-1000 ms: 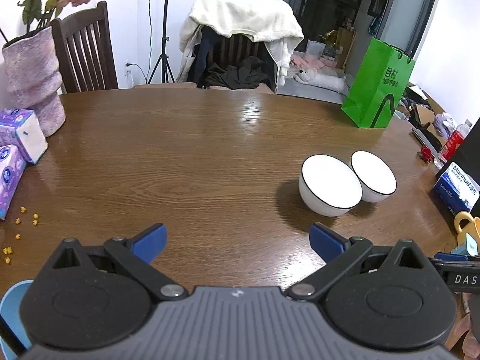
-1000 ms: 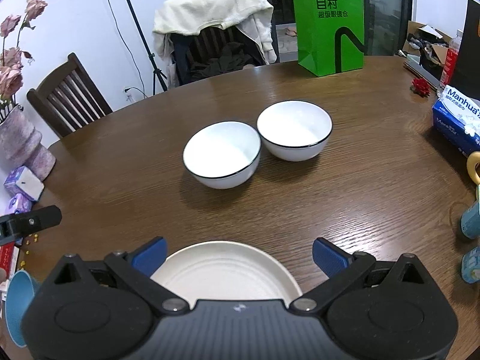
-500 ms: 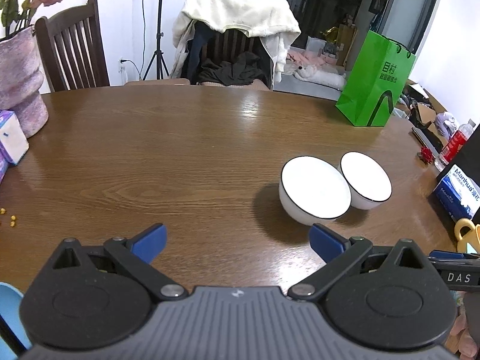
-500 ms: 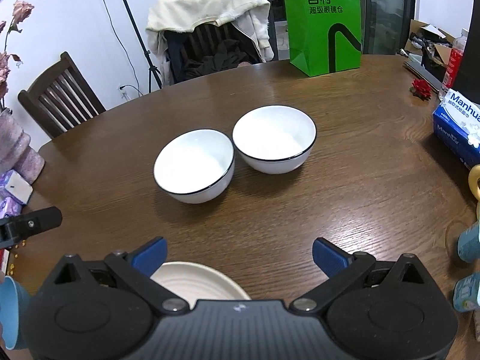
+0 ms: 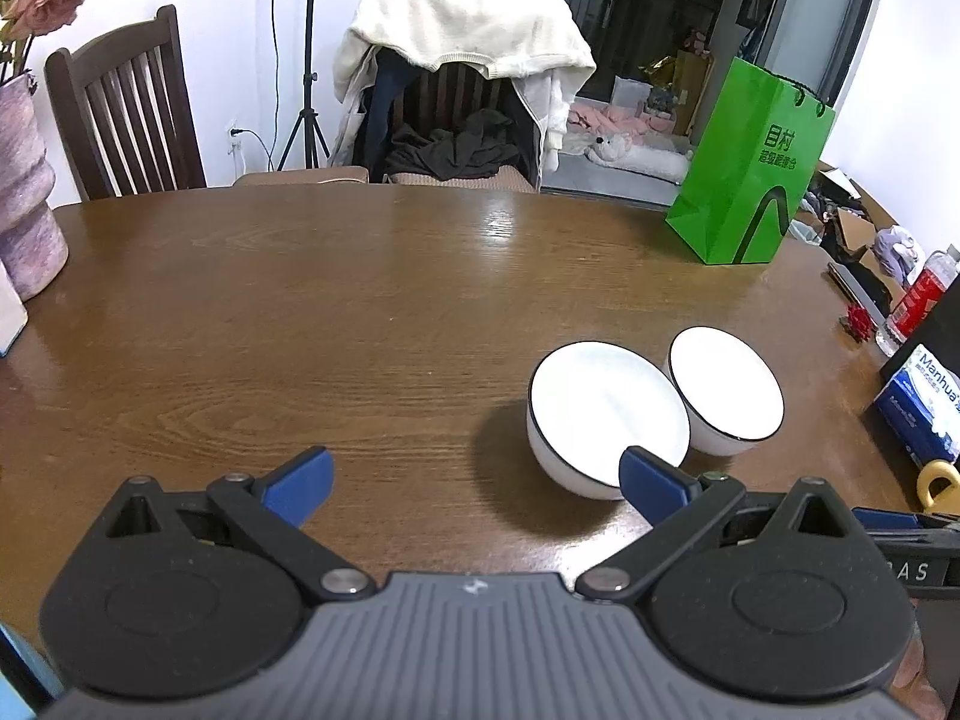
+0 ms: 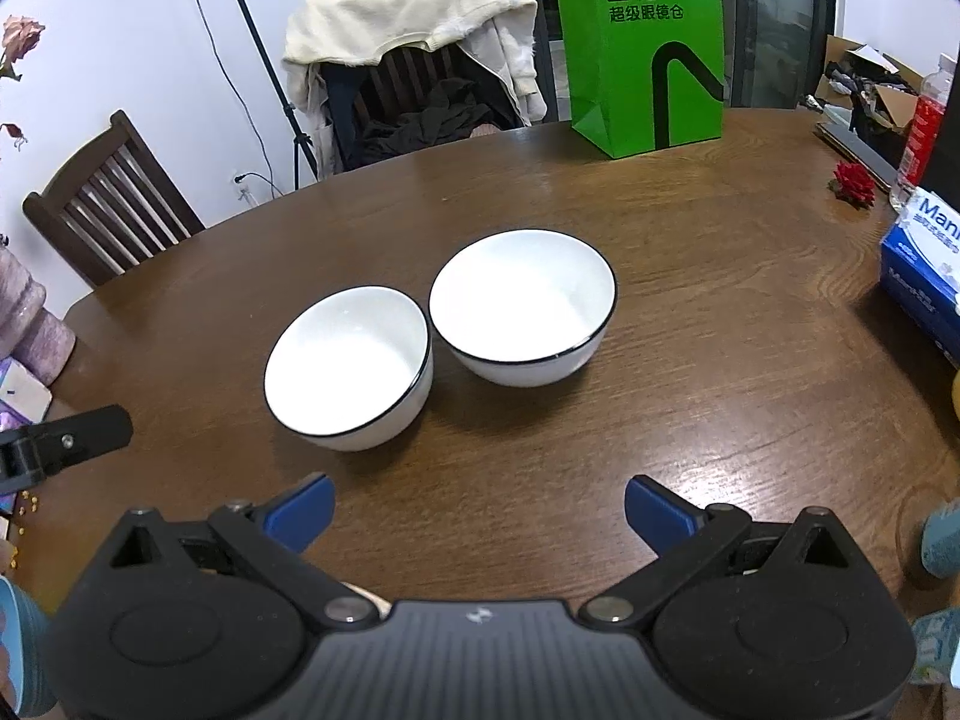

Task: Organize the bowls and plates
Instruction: 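Move both open grippers toward the two white bowls, then close both grippers on the rim of the nearer white bowl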

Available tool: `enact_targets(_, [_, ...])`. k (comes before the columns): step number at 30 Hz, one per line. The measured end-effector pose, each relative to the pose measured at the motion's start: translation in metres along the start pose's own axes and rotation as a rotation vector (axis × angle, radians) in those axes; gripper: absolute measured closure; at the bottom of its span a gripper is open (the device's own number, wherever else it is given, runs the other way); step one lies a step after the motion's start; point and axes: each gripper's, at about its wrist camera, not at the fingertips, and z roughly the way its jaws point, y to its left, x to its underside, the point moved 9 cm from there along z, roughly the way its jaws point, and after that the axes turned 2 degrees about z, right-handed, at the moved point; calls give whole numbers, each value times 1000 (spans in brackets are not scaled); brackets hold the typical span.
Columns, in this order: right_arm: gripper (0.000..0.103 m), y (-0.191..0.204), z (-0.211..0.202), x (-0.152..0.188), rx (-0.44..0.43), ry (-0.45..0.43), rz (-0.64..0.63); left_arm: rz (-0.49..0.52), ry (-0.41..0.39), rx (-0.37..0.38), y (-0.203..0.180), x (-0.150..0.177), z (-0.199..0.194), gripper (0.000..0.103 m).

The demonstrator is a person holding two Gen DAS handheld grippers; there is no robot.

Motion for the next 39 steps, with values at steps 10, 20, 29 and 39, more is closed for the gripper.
enact_targets(10, [0, 6, 23, -13, -29, 7, -10, -2, 16, -10, -5, -11, 28, 0])
enact_targets(20, [0, 15, 48, -25, -42, 20, 6, 9, 54, -24, -6, -22, 63, 0])
enact_targets(29, [3, 18, 77, -28, -21, 71, 52, 34, 137, -30, -7, -22, 104, 0])
enact_targets(39, [13, 16, 100, -23, -27, 115, 88, 44, 159, -10, -14, -23, 130, 1])
